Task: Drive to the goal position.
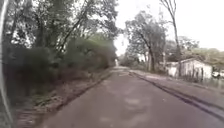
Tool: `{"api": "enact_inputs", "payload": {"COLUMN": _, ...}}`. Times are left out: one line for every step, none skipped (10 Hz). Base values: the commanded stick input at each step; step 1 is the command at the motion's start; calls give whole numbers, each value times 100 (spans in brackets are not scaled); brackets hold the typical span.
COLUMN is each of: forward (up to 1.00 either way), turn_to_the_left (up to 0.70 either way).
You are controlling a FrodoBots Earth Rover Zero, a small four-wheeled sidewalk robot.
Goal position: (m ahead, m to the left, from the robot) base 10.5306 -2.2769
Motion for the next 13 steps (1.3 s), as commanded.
{"api": "enact_inputs", "payload": {"forward": 70, "turn_to_the_left": 0}}
{"api": "enact_inputs", "payload": {"forward": 70, "turn_to_the_left": 0}}
{"api": "enact_inputs", "payload": {"forward": 70, "turn_to_the_left": 0}}
{"api": "enact_inputs", "payload": {"forward": 70, "turn_to_the_left": 0}}
{"api": "enact_inputs", "payload": {"forward": 70, "turn_to_the_left": 0}}
{"api": "enact_inputs", "payload": {"forward": 70, "turn_to_the_left": 0}}
{"api": "enact_inputs", "payload": {"forward": 70, "turn_to_the_left": 0}}
{"api": "enact_inputs", "payload": {"forward": 70, "turn_to_the_left": 0}}
{"api": "enact_inputs", "payload": {"forward": 70, "turn_to_the_left": 0}}
{"api": "enact_inputs", "payload": {"forward": 70, "turn_to_the_left": 0}}
{"api": "enact_inputs", "payload": {"forward": 70, "turn_to_the_left": 0}}
{"api": "enact_inputs", "payload": {"forward": 70, "turn_to_the_left": 0}}
{"api": "enact_inputs", "payload": {"forward": 70, "turn_to_the_left": 0}}
